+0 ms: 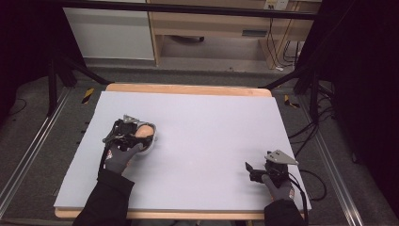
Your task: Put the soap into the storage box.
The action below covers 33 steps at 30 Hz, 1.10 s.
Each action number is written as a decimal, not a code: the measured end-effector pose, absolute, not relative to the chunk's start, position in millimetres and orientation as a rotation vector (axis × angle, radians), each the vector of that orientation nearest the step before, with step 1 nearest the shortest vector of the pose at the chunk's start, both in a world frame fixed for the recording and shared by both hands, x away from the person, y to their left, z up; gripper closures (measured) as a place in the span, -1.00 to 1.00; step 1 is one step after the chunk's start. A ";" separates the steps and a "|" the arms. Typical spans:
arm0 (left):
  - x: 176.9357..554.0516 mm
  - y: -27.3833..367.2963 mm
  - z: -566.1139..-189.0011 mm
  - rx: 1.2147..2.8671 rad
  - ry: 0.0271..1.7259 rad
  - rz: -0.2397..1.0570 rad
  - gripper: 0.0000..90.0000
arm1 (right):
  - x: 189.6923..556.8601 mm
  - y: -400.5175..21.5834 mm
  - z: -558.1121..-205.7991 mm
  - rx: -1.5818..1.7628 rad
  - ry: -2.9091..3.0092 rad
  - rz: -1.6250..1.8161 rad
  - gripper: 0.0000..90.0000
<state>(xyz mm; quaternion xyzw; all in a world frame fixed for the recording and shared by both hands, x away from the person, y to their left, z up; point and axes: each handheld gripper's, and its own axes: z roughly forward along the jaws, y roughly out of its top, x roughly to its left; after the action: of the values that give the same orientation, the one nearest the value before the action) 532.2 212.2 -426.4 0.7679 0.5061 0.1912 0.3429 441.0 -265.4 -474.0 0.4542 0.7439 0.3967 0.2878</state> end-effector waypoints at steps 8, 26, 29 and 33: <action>526.8 207.4 -415.8 1.970 1.267 0.513 -0.36 | 440.6 -264.6 -473.9 1.223 1.989 1.063 -0.91; 498.5 211.8 -398.0 1.921 1.128 0.468 -0.39 | 440.1 -266.1 -472.5 1.231 1.978 1.068 -0.91; 493.0 215.8 -401.0 1.932 1.113 0.478 -0.43 | 440.4 -265.6 -472.8 1.233 1.977 1.064 -0.91; 488.2 221.8 -402.6 1.940 1.109 0.479 -0.46 | 439.9 -265.8 -472.6 1.234 1.977 1.062 -0.91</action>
<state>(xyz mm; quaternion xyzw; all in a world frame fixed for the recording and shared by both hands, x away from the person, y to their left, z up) 488.2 221.8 -402.6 0.7722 0.4414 0.1906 0.4154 439.9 -265.8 -472.6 0.4617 0.7397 0.3974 0.2860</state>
